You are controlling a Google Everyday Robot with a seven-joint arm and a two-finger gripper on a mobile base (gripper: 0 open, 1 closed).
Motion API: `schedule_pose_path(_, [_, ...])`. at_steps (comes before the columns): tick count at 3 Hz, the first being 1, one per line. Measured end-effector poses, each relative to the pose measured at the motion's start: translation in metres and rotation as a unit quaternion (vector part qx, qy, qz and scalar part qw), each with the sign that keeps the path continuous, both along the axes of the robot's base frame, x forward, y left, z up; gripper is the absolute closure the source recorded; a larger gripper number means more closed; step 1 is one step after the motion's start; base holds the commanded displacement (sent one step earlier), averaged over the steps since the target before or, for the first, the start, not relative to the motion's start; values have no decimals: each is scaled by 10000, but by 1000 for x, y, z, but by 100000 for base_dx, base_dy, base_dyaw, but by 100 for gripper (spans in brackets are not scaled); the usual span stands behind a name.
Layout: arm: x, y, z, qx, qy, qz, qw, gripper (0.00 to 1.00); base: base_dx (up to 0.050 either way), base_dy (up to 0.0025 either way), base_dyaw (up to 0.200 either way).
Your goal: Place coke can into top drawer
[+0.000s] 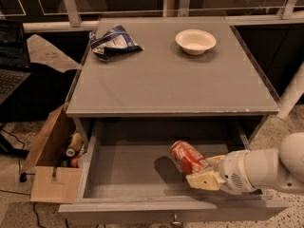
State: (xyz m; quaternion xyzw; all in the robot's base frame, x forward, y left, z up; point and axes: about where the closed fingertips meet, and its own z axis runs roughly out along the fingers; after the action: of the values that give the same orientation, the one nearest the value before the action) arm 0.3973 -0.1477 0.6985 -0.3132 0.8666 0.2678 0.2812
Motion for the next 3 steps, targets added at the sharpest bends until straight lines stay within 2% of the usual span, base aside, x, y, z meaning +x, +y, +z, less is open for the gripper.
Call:
schedule_pose_path(2, [22, 20, -53, 71, 351, 33, 9994, 100, 0, 0, 0])
schedule_pose_path(3, [22, 21, -54, 76, 359, 41, 9993, 82, 0, 0, 0])
